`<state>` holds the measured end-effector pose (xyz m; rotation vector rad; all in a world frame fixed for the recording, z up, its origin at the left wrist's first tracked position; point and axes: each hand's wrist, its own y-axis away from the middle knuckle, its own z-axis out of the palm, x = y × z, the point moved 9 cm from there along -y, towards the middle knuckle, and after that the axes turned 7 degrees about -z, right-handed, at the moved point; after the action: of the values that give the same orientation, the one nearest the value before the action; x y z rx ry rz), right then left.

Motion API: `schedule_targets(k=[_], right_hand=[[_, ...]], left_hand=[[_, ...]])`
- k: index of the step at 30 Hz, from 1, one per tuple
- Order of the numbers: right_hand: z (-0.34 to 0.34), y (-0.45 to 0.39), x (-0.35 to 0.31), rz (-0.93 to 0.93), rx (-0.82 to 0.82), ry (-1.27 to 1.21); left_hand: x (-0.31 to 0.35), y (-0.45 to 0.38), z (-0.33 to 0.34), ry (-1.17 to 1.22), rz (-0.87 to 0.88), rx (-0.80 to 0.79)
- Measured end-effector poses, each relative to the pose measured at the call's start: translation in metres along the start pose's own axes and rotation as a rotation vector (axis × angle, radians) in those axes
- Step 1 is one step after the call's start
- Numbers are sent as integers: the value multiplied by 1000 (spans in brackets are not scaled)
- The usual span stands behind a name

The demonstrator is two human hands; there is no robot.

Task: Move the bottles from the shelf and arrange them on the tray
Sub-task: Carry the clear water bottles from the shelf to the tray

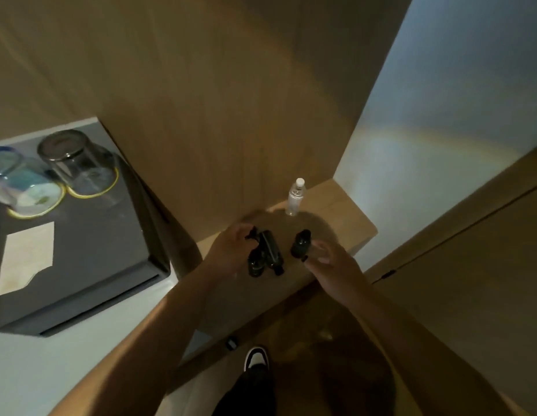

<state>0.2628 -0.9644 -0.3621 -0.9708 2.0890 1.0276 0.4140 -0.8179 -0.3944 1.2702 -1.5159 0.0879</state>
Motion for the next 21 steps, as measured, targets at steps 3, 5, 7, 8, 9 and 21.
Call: schedule_targets(k=[3,5,7,8,9,21], right_hand=[[9,-47,-5,4,-62,1],[17,-73,-5,10,-103,-6],[28,-94,-3,18,-167,22],[34,-104,0,27,-196,38],[38,-115,3,36,-211,46],[94,-223,72,179,-226,-120]], left_hand=[[-6,-32,3,72,-105,-19],[-13,-52,-2,155,-156,35],[-21,-69,-7,201,-186,108],[-26,-77,-8,234,-200,149],[-34,-84,-7,274,-213,191],[-137,-151,-7,615,-316,758]])
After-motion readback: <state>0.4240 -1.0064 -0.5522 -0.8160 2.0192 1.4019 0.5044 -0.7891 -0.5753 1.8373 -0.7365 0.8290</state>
